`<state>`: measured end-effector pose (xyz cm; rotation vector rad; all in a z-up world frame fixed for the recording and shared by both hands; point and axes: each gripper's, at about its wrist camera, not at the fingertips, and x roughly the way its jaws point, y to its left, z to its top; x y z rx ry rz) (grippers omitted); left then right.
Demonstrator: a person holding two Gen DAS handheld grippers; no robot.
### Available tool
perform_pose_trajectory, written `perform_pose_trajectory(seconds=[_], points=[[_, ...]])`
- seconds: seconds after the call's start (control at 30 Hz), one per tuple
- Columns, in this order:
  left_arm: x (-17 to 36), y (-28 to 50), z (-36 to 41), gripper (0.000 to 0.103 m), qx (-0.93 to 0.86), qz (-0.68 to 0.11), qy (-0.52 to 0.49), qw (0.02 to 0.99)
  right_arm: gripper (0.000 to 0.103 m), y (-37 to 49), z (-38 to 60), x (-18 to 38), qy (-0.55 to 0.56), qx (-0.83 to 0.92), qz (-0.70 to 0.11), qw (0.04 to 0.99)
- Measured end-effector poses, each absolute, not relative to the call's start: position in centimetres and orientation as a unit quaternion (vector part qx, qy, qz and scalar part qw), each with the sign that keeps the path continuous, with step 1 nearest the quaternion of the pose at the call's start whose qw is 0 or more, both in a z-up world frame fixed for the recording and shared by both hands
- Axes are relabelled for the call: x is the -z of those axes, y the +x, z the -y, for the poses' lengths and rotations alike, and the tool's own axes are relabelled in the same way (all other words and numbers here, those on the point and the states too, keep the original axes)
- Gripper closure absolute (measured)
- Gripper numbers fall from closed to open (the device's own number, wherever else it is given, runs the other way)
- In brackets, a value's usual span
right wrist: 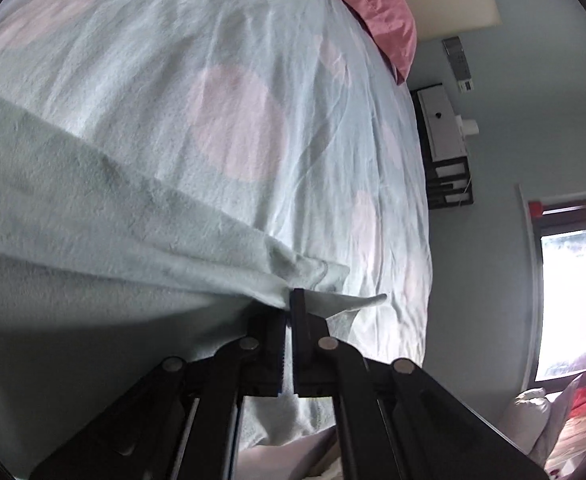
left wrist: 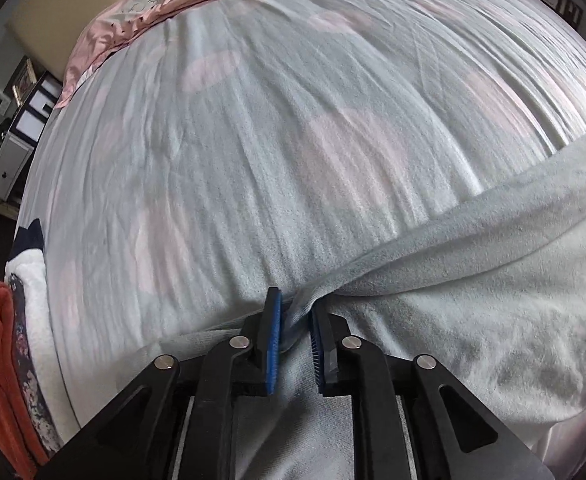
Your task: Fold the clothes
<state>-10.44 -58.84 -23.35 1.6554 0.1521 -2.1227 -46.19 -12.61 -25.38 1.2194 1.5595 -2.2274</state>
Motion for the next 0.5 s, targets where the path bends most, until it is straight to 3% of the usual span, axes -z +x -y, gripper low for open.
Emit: perform_pose_trajectory(seconds=[0.17,0.27,0.4,0.5], points=[[22.4,-10.0,60.3,0.074,0.764,-0.113,0.588,0.24,0.084,-47.3,10.8,21.8,0.458,0.788,-0.4,0.098],[21.2,-9.8,59.3,0.06,0.77,-0.083,0.579,0.254,0.083,-46.7,10.3,19.6,0.471,0.804,-0.34,0.127],[19.5,-9.2,57.7,0.049,0.774,-0.044,0.566,0.28,0.085,-44.1,10.8,18.2,0.491,0.805,-0.271,0.193],[18.3,-8.2,56.7,0.049,0.774,-0.045,0.549,0.312,0.086,-40.2,13.4,18.7,0.497,0.787,-0.26,0.259]])
